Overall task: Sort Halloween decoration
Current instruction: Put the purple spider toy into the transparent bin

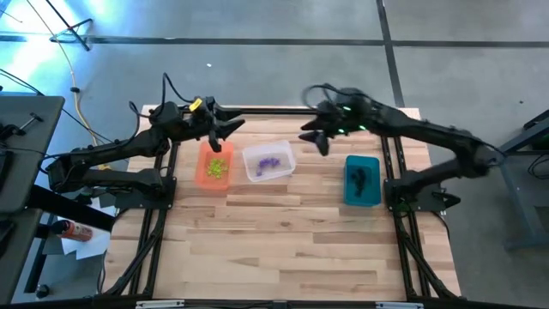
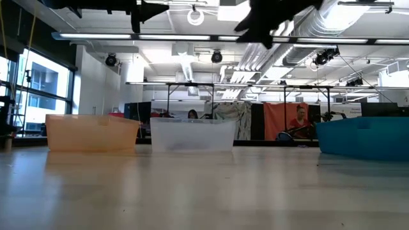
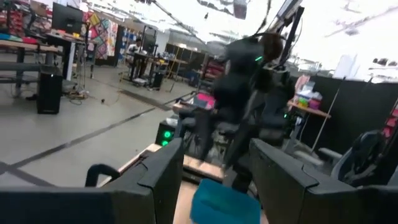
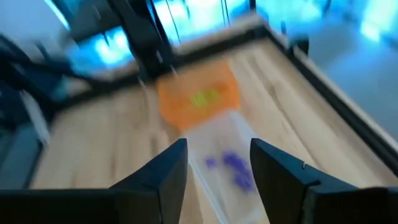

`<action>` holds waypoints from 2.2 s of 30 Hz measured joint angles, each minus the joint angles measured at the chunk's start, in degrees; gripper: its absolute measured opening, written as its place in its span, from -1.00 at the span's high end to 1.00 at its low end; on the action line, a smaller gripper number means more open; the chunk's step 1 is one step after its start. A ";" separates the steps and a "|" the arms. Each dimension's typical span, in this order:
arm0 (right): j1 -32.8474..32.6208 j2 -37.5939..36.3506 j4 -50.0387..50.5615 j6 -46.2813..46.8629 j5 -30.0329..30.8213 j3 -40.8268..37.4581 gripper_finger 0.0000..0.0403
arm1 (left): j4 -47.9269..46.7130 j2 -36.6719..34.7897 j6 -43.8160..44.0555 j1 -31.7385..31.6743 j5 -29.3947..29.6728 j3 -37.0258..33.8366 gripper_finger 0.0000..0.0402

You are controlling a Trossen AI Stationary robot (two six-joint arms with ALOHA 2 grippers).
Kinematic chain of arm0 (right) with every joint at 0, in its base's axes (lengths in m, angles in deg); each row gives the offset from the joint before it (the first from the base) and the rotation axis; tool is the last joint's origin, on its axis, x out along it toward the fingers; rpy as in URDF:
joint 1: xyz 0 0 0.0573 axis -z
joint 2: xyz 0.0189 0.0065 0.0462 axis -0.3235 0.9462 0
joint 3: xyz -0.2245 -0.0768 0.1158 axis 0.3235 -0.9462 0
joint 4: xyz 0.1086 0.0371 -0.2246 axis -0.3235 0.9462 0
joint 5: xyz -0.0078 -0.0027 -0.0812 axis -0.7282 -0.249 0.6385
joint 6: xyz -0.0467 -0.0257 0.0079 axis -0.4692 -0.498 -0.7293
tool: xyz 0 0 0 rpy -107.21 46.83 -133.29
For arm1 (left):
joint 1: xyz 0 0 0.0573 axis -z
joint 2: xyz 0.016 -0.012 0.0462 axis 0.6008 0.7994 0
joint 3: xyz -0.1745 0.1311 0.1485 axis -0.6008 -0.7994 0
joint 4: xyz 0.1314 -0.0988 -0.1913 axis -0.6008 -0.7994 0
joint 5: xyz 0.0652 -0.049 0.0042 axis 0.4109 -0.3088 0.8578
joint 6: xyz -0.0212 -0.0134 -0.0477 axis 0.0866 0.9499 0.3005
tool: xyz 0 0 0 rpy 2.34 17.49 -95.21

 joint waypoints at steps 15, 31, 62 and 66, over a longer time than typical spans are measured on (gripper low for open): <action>-4.74 -19.51 -36.89 8.01 8.71 -24.96 0.35 | -1.65 0.17 -0.23 0.13 -0.04 0.02 0.15; -3.88 -12.77 -16.58 23.23 31.09 -21.15 0.36 | -5.01 0.31 -0.28 0.13 -0.04 0.00 0.15; 37.47 34.40 29.98 25.16 17.62 6.70 0.36 | -6.17 0.31 2.77 0.13 -0.02 0.01 0.15; 37.43 35.80 29.75 26.88 17.60 6.70 0.36 | -7.38 0.31 2.78 0.13 -0.02 0.02 0.15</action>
